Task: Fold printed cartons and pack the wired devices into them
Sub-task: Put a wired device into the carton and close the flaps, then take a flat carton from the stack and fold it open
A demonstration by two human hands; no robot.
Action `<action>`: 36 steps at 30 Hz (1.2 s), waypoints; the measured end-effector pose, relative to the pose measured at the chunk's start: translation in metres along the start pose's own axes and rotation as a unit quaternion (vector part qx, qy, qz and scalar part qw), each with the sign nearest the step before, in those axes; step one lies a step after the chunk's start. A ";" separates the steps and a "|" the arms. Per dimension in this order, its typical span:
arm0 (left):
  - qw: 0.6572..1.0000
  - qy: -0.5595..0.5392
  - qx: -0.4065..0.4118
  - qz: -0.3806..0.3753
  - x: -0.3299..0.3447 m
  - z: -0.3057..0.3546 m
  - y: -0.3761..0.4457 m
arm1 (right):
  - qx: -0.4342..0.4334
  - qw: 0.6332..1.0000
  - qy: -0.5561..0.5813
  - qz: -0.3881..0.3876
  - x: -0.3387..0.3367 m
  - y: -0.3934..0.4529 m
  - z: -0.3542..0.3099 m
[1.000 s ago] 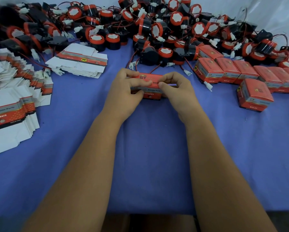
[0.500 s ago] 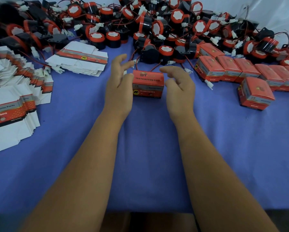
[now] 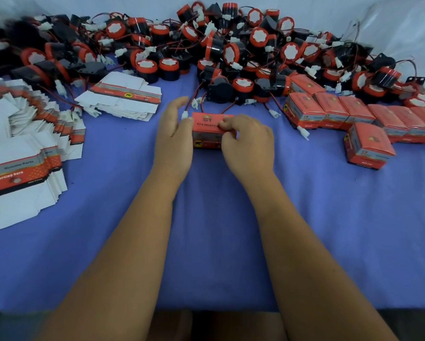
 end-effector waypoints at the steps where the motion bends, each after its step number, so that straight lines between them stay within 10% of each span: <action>1: 1.000 -0.017 -0.017 -0.009 0.001 0.000 0.000 | -0.006 0.999 -0.037 0.017 -0.004 0.001 0.002; 9: 0.993 0.003 -0.038 -0.112 0.022 -0.002 -0.005 | -0.066 0.964 -0.210 0.149 -0.043 -0.002 -0.019; 16: 0.995 0.029 -0.059 -0.081 0.020 -0.011 0.001 | -0.082 0.936 -0.330 -0.090 -0.022 -0.023 -0.011; 23: 0.990 0.075 -0.070 -0.094 0.025 -0.017 0.001 | 0.084 0.918 -0.379 -0.083 -0.083 0.004 0.075; 29: 0.990 0.109 -0.045 -0.077 0.025 -0.013 -0.001 | 0.195 0.919 -0.326 -0.104 -0.091 0.010 0.107; 36: 0.922 0.387 -0.003 0.014 0.002 -0.005 0.018 | 0.028 0.975 -0.146 -0.163 0.011 0.011 0.019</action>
Point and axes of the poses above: each hand's wrist, its own y-axis towards the middle knuckle, its own x-axis out of the palm, z = x × y, the point moved 6 cm from there along y, towards the middle knuckle, and after that the axes turned 1 degree about z, right-handed, at the moved point
